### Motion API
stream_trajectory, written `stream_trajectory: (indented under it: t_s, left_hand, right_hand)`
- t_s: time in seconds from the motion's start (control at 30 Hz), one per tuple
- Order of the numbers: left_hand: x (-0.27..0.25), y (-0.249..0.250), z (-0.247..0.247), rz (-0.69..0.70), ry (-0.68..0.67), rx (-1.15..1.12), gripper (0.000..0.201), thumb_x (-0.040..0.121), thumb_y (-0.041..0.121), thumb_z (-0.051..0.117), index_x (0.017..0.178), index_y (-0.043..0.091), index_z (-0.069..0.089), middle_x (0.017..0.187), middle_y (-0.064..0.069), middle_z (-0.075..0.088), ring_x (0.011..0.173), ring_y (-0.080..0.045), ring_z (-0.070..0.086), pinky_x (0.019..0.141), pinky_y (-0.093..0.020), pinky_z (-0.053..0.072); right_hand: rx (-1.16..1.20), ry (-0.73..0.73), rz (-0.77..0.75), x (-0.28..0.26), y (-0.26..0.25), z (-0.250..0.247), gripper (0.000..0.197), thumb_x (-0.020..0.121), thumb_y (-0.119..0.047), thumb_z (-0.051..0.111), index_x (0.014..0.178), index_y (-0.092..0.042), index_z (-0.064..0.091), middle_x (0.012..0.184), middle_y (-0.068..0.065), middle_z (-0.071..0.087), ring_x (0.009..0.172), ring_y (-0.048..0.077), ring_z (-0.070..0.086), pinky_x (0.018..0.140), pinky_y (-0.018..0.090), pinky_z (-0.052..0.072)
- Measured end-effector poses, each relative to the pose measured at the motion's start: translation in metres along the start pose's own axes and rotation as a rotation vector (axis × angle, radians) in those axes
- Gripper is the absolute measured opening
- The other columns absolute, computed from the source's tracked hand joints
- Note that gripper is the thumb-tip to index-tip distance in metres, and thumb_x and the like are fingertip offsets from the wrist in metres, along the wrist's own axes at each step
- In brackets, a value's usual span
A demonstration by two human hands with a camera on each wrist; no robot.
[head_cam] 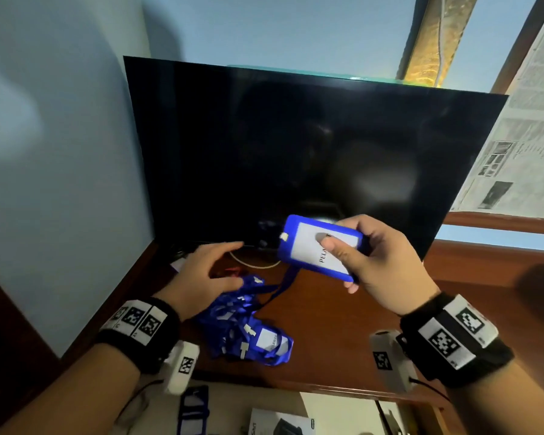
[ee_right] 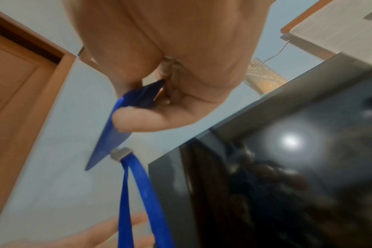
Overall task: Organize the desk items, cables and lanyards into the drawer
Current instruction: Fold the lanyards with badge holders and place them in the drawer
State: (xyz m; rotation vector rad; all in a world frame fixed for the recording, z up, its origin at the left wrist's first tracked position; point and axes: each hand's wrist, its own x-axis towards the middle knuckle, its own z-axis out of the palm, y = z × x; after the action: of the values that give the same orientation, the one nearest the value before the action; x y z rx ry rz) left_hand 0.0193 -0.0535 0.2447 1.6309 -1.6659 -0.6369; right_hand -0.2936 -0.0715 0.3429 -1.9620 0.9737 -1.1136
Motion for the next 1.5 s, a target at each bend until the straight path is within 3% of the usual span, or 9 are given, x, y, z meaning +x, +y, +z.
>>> stream_trajectory:
  t_s: [0.07, 0.13, 0.23, 0.37, 0.57, 0.73, 1.0, 1.27, 1.5]
  left_hand:
    - [-0.006, 0.038, 0.011, 0.079, -0.273, -0.355, 0.085, 0.074, 0.035, 0.081, 0.146, 0.055, 0.04, 0.15, 0.02, 0.05, 0.139, -0.002, 0.047, 0.116, -0.028, 0.039]
    - [-0.011, 0.066, 0.022, 0.131, -0.38, -0.512, 0.071, 0.083, 0.011, 0.082, 0.142, 0.033, 0.049, 0.132, 0.016, 0.068, 0.125, -0.004, 0.063, 0.099, -0.022, 0.052]
    - [-0.012, 0.08, 0.024, 0.148, -0.291, -0.629, 0.019, 0.09, 0.021, 0.067, 0.108, 0.019, 0.07, 0.096, 0.003, 0.078, 0.098, -0.011, 0.073, 0.092, -0.025, 0.056]
    - [-0.004, 0.045, 0.004, 0.036, -0.094, -0.568, 0.015, 0.099, 0.024, 0.063, 0.092, 0.027, 0.076, 0.076, -0.016, 0.061, 0.055, -0.011, 0.053, 0.066, -0.029, 0.056]
    - [-0.01, 0.035, -0.017, 0.039, -0.08, -0.033, 0.007, 0.097, 0.041, 0.069, 0.098, 0.034, 0.07, 0.093, 0.01, 0.077, 0.086, -0.005, 0.073, 0.09, -0.041, 0.059]
    - [-0.021, 0.093, -0.015, 0.278, -0.19, 0.099, 0.025, 0.097, 0.052, 0.064, 0.091, 0.029, 0.07, 0.081, -0.002, 0.074, 0.077, -0.021, 0.073, 0.078, -0.048, 0.058]
    - [0.038, 0.116, -0.025, 0.369, -0.093, 0.201, 0.037, 0.1, 0.042, 0.065, 0.074, 0.017, 0.064, 0.063, 0.006, 0.053, 0.058, -0.003, 0.052, 0.057, -0.013, 0.037]
    - [0.028, 0.034, 0.034, 0.043, -0.221, -0.072, 0.036, 0.104, 0.034, 0.059, 0.077, 0.011, 0.065, 0.063, 0.002, 0.055, 0.054, -0.006, 0.044, 0.059, -0.028, 0.038]
    - [-0.053, 0.049, 0.054, 0.215, -0.264, -0.057, 0.043, 0.109, 0.042, 0.046, 0.074, 0.016, 0.048, 0.066, -0.002, 0.049, 0.062, -0.016, 0.047, 0.067, -0.045, 0.044]
  right_hand:
    - [0.009, -0.07, -0.041, 0.002, -0.012, 0.009, 0.02, 0.095, -0.03, 0.071, 0.109, -0.018, 0.067, 0.085, 0.004, 0.076, 0.054, 0.024, 0.069, 0.045, 0.038, 0.054]
    - [0.008, -0.087, -0.075, 0.005, -0.022, 0.013, 0.02, 0.095, -0.03, 0.07, 0.111, -0.018, 0.067, 0.092, 0.002, 0.076, 0.061, 0.027, 0.072, 0.045, 0.035, 0.055]
    - [0.072, -0.035, -0.07, 0.009, -0.024, 0.008, 0.018, 0.094, -0.028, 0.071, 0.107, -0.015, 0.069, 0.083, 0.008, 0.075, 0.048, 0.031, 0.063, 0.041, 0.037, 0.051]
    - [0.031, 0.087, -0.003, 0.008, 0.004, -0.017, 0.016, 0.094, -0.029, 0.073, 0.098, -0.015, 0.066, 0.058, 0.008, 0.062, 0.039, 0.028, 0.052, 0.042, 0.034, 0.046]
    - [-0.085, 0.15, 0.092, 0.002, 0.044, -0.015, 0.028, 0.093, -0.036, 0.073, 0.096, -0.01, 0.061, 0.062, 0.017, 0.065, 0.041, 0.026, 0.061, 0.037, 0.029, 0.044]
    - [-0.297, 0.042, 0.113, -0.004, 0.07, 0.018, 0.012, 0.095, -0.036, 0.072, 0.09, -0.031, 0.062, 0.066, -0.001, 0.069, 0.047, 0.011, 0.064, 0.046, 0.022, 0.049]
    - [-0.016, -0.216, 0.077, -0.04, 0.057, 0.067, 0.01, 0.091, -0.034, 0.072, 0.096, -0.028, 0.065, 0.084, 0.0, 0.072, 0.063, 0.012, 0.069, 0.052, 0.024, 0.053]
    - [0.29, 0.236, -0.072, -0.011, 0.02, 0.023, 0.014, 0.095, -0.023, 0.066, 0.094, -0.011, 0.059, 0.067, 0.022, 0.066, 0.049, 0.032, 0.061, 0.044, 0.035, 0.047]
    - [-0.174, 0.32, 0.068, 0.002, 0.093, 0.011, 0.026, 0.096, -0.04, 0.069, 0.086, -0.023, 0.052, 0.072, 0.004, 0.065, 0.068, 0.028, 0.066, 0.063, 0.045, 0.055]
